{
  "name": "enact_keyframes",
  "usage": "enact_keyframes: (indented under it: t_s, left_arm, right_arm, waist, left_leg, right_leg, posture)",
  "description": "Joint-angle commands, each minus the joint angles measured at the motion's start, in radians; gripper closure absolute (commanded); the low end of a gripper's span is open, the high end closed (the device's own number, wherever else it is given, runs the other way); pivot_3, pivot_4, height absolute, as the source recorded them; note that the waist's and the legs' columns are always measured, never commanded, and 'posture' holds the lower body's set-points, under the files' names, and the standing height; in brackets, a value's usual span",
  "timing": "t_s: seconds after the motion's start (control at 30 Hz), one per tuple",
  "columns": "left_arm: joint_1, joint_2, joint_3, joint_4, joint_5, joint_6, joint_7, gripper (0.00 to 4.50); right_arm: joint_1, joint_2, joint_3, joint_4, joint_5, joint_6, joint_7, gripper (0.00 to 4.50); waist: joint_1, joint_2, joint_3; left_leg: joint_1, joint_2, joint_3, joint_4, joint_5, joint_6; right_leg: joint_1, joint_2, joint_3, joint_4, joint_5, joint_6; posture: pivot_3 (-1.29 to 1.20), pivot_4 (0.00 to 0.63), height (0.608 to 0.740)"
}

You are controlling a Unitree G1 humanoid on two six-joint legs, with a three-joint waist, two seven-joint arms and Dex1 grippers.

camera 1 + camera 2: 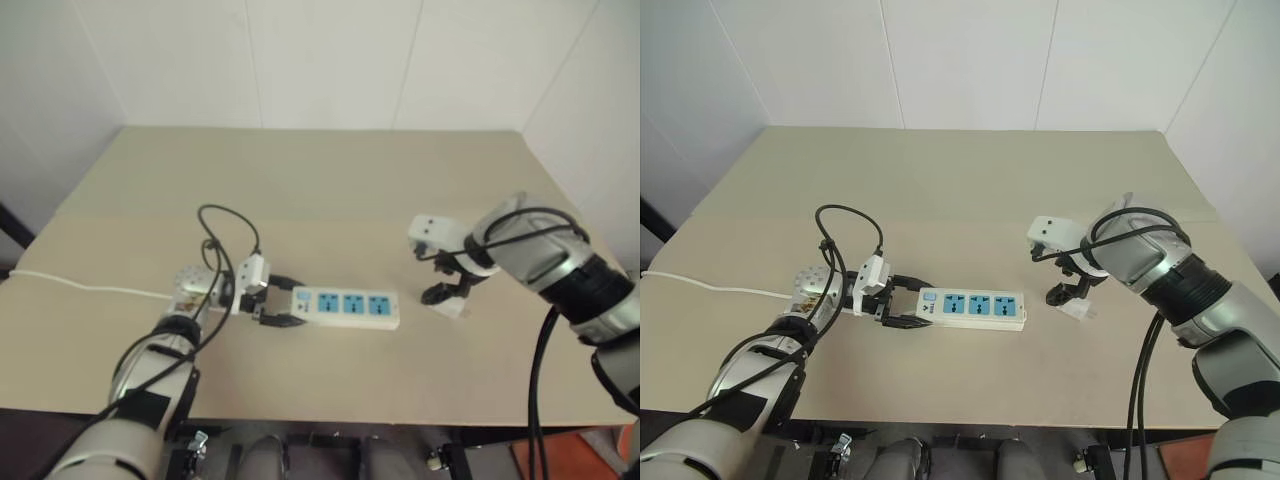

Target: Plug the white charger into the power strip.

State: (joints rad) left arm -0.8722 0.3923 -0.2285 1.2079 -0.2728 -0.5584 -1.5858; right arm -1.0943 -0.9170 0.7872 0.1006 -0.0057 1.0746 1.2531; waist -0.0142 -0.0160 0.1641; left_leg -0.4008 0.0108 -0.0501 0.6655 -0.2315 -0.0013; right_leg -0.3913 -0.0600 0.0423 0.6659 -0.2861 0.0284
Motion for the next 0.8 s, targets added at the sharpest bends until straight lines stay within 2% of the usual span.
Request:
enact_keyframes:
  t_s: [0.03,0.67,0.77,0.8]
  left_arm:
    - [0.042,-0.01,-0.087,0.027,0.05,0.008,-0.029,1.24]
    - [0.046,-0.01,-0.076,0.031,0.043,0.003,-0.029,1.24]
    - [0.047,-0.009,-0.074,0.032,0.044,0.001,-0.029,1.24]
    - [0.048,-0.008,-0.074,0.032,0.044,0.001,-0.029,1.24]
  right_arm:
    - [-0.004,-0.003,0.0,-0.006,-0.034,-0.016,0.022,0.0]
    - [0.042,0.052,0.0,0.072,-0.103,-0.03,0.037,0.0]
    - [0.045,0.057,0.001,0.082,-0.11,-0.034,0.04,0.59]
    - [0.047,0.057,0.003,0.084,-0.112,-0.034,0.042,0.93]
  waist:
    - [0.0,0.0,0.0]
    - [0.0,0.0,0.0]
    - [0.0,0.001,0.0]
    - [0.0,0.0,0.0]
  left_leg:
    - [0.0,0.0,0.0,0.0,0.0,0.0]
    - [0.0,0.0,0.0,0.0,0.0,0.0]
    - [0.0,0.0,0.0,0.0,0.0,0.0]
    - [0.0,0.0,0.0,0.0,0.0,0.0]
  right_leg:
    - [0.0,0.0,0.0,0.0,0.0,0.0]
    - [0.0,0.0,0.0,0.0,0.0,0.0]
    - [0.0,0.0,0.0,0.0,0.0,0.0]
    - [0.0,0.0,0.0,0.0,0.0,0.0]
  posture:
    - [0.0,0.15,0.74]
    - [0.0,0.15,0.74]
    - [0.0,0.15,0.74]
    - [0.0,0.15,0.74]
